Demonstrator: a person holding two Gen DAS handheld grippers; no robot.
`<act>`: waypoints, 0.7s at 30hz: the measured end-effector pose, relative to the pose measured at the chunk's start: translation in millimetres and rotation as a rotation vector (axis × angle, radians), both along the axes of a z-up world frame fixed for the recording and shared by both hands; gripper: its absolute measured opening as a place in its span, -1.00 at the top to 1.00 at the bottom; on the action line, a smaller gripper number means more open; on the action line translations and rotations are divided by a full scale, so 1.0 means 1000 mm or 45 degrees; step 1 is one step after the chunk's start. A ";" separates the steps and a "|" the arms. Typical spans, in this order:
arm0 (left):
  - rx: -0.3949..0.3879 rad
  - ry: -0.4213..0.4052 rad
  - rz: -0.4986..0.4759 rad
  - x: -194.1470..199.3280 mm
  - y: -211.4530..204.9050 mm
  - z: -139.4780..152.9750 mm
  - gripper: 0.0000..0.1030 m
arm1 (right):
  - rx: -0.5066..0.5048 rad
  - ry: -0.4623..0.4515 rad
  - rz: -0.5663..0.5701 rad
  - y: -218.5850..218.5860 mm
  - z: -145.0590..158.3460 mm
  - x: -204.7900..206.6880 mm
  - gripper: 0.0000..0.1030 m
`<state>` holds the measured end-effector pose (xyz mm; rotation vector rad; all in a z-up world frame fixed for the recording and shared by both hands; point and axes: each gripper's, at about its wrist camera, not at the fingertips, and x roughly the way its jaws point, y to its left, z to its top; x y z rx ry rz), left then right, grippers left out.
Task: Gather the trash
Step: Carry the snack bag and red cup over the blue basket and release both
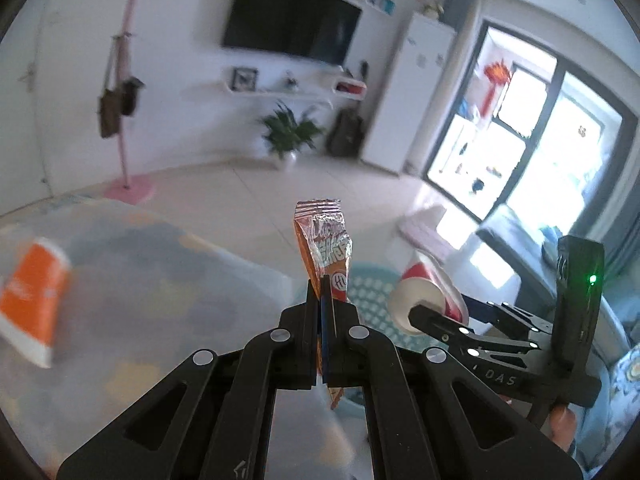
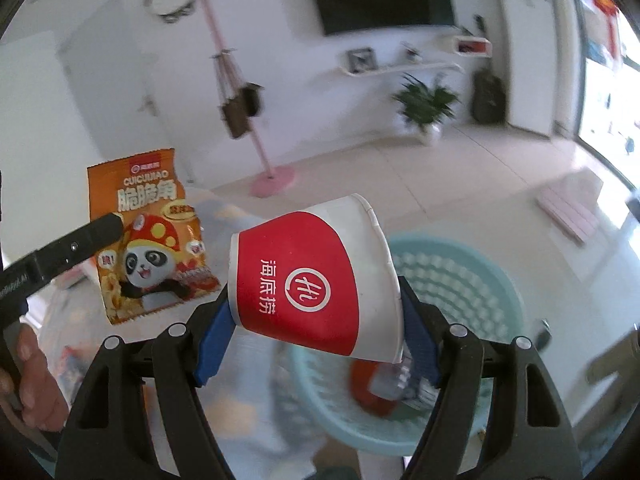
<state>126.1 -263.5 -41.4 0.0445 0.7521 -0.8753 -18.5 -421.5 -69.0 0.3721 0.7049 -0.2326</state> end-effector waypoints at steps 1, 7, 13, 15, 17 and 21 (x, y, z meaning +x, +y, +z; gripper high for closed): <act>0.013 0.015 -0.011 0.005 -0.008 -0.005 1.00 | 0.011 0.022 -0.027 -0.007 -0.006 0.000 -0.38; 0.136 0.094 -0.082 0.012 -0.050 -0.045 0.97 | 0.088 0.134 -0.123 -0.044 -0.040 0.000 -0.39; 0.178 0.073 -0.089 0.010 -0.056 -0.057 0.10 | 0.137 0.168 -0.178 -0.061 -0.052 0.004 -0.44; 0.193 0.059 -0.096 0.007 -0.054 -0.059 0.11 | 0.135 0.158 -0.178 -0.061 -0.050 0.003 -0.44; 0.186 0.051 -0.094 0.009 -0.047 -0.055 0.11 | 0.132 0.134 -0.168 -0.057 -0.046 0.002 -0.44; 0.144 0.024 -0.076 0.003 -0.037 -0.040 0.11 | 0.096 0.068 -0.113 -0.043 -0.028 0.004 -0.44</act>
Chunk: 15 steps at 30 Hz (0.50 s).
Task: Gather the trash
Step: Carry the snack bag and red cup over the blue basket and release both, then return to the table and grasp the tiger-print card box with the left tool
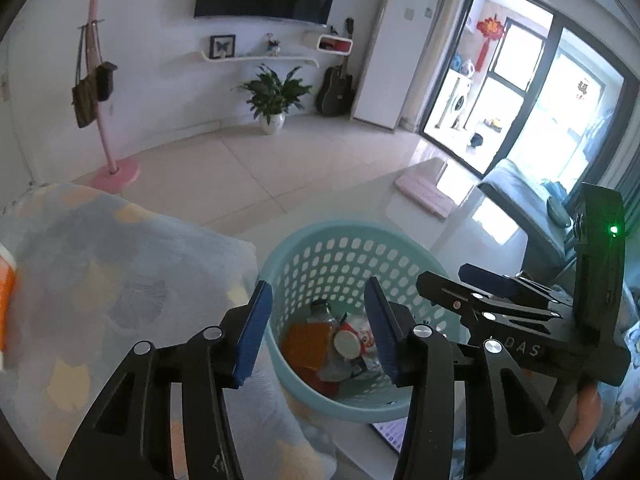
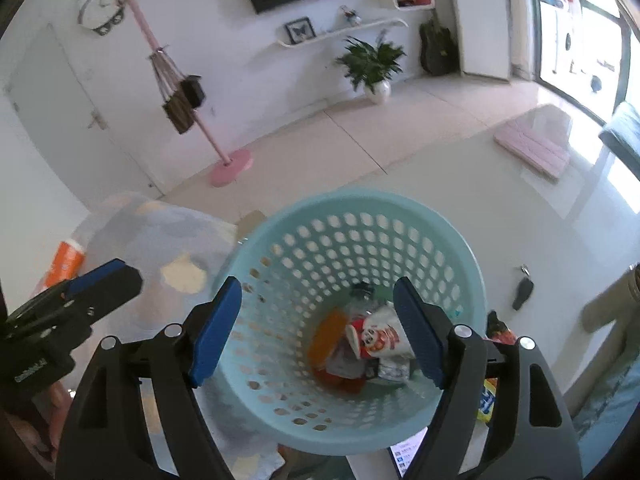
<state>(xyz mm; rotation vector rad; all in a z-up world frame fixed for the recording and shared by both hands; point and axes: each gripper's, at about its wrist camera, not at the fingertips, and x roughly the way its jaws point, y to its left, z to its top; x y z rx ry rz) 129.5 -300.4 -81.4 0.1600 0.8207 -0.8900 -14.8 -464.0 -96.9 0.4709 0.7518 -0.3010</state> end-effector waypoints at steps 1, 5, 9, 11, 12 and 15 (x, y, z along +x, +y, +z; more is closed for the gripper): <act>-0.009 -0.009 0.011 0.000 0.006 0.003 0.11 | -0.018 -0.014 0.015 0.005 0.004 0.001 -0.44; -0.056 -0.041 0.071 -0.004 0.032 0.019 0.11 | -0.045 -0.069 0.083 0.027 0.022 0.004 -0.44; -0.097 -0.079 0.145 -0.011 0.070 0.032 0.11 | -0.100 -0.135 0.193 0.062 0.038 0.006 -0.44; -0.100 -0.114 0.198 -0.018 0.097 0.035 0.11 | -0.136 -0.155 0.263 0.083 0.045 0.007 -0.44; -0.100 -0.124 0.227 -0.020 0.109 0.036 0.11 | -0.136 -0.155 0.263 0.083 0.045 0.007 -0.44; -0.101 -0.154 0.337 -0.030 0.154 0.037 0.11 | -0.170 -0.171 0.351 0.114 0.050 0.009 -0.44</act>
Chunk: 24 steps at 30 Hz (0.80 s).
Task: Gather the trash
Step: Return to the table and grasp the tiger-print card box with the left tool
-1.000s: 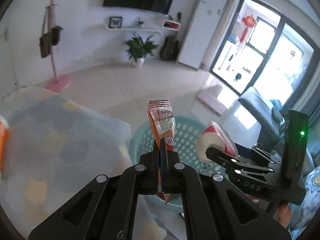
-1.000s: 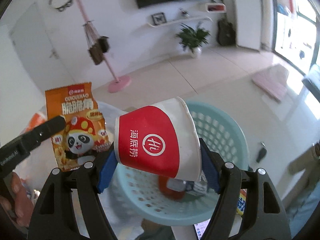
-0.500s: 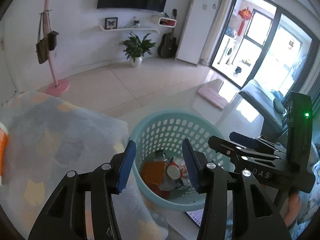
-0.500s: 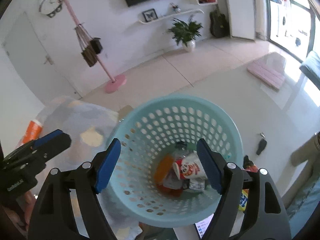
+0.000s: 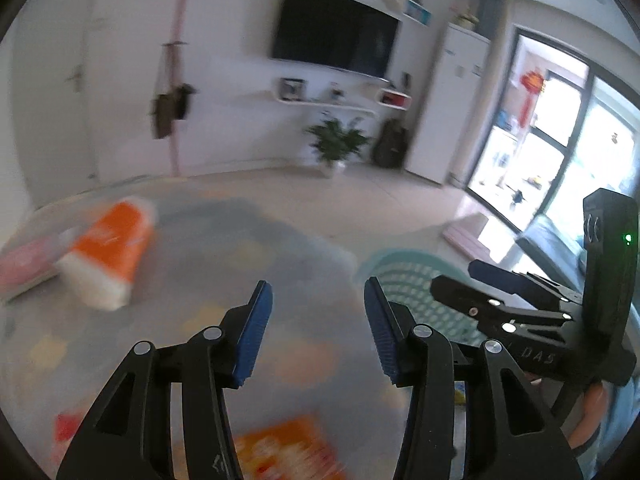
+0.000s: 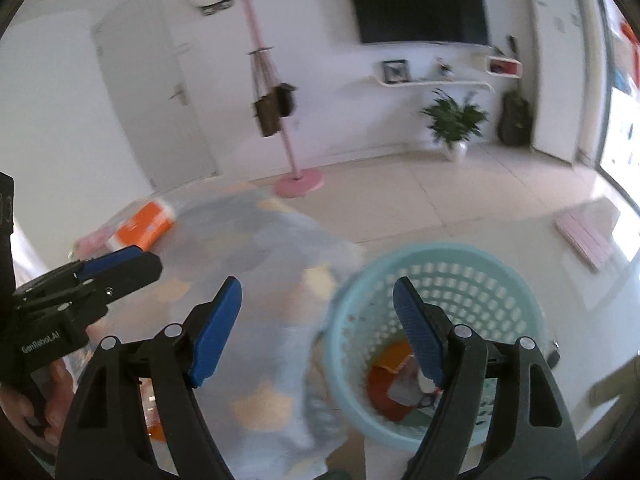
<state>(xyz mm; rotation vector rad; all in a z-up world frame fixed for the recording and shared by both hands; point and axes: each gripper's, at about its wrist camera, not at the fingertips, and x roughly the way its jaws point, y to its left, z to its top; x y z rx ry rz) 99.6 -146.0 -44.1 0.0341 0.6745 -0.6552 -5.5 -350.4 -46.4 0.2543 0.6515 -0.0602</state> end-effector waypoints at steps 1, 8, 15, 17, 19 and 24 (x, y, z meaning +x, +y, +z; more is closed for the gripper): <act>0.006 -0.010 0.053 -0.005 0.019 -0.001 0.11 | 0.004 0.001 0.027 0.008 0.000 0.001 -0.44; 0.124 0.064 0.345 -0.037 0.126 -0.028 0.08 | -0.063 0.044 0.233 0.080 -0.010 0.011 -0.35; 0.022 0.302 0.421 -0.042 0.180 -0.057 -0.03 | -0.107 0.065 0.310 0.119 -0.016 0.016 -0.35; -0.020 0.364 0.404 -0.033 0.182 -0.064 -0.12 | -0.108 0.067 0.317 0.123 -0.015 0.017 -0.35; -0.055 0.372 0.387 -0.031 0.181 -0.069 -0.28 | -0.112 0.067 0.319 0.124 -0.014 0.017 -0.35; -0.019 0.344 0.427 -0.008 0.168 -0.067 -0.69 | -0.112 0.096 0.333 0.123 -0.020 0.016 -0.35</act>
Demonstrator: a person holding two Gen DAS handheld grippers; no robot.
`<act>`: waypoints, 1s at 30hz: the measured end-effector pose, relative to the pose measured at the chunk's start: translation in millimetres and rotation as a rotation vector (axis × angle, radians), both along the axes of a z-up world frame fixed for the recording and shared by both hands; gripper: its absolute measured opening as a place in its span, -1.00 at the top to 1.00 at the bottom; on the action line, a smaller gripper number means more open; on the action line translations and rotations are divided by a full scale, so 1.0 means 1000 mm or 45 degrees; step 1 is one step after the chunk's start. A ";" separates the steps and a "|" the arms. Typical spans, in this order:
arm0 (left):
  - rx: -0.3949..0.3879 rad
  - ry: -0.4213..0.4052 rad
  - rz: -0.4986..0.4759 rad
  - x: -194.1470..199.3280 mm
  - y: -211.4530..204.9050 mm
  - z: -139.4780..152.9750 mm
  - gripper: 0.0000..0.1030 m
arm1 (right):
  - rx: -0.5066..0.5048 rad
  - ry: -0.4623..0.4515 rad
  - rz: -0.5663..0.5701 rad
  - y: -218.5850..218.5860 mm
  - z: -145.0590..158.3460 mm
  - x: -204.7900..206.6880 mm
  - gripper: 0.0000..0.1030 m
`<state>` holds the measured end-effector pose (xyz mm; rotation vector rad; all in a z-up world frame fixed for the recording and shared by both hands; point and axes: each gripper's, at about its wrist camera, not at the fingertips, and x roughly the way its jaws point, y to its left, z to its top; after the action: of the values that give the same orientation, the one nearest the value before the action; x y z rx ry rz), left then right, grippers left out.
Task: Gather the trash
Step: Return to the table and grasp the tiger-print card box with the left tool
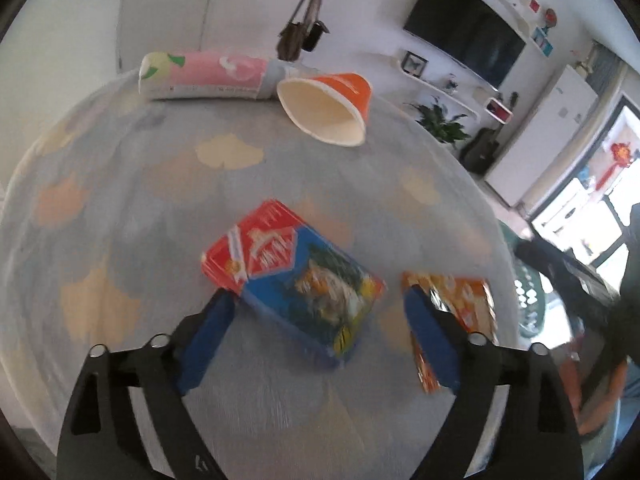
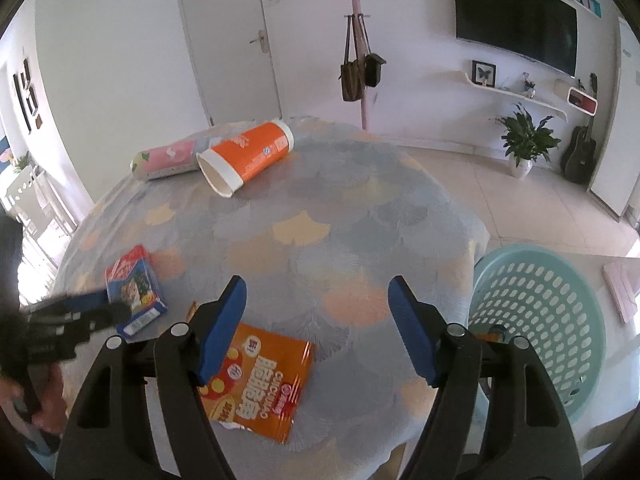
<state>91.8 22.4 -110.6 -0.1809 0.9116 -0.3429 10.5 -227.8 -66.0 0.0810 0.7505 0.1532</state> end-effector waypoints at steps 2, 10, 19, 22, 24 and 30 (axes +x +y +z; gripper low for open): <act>0.000 0.007 0.006 0.013 -0.005 -0.001 -0.70 | 0.014 0.021 0.009 -0.002 -0.005 0.001 -0.35; 0.258 -0.025 0.028 0.032 -0.047 -0.002 -0.61 | 0.079 0.069 0.029 -0.003 -0.011 0.014 -0.35; 0.244 -0.082 0.020 0.016 -0.023 0.006 -0.14 | 0.085 0.086 0.130 0.038 0.009 0.073 -0.35; 0.223 -0.087 0.055 0.022 -0.008 0.007 -0.13 | 0.089 0.117 0.162 0.063 0.009 0.099 -0.35; 0.209 -0.084 0.082 0.026 -0.001 0.007 -0.13 | 0.062 0.133 0.173 0.080 0.007 0.115 -0.34; 0.137 -0.092 0.116 0.028 0.015 0.008 -0.13 | 0.002 0.174 0.125 0.116 -0.006 0.156 -0.11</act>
<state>119.9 37.3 -102.4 -0.1098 0.8454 -0.2137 166.2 -111.4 -71.8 0.0564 0.8915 0.2438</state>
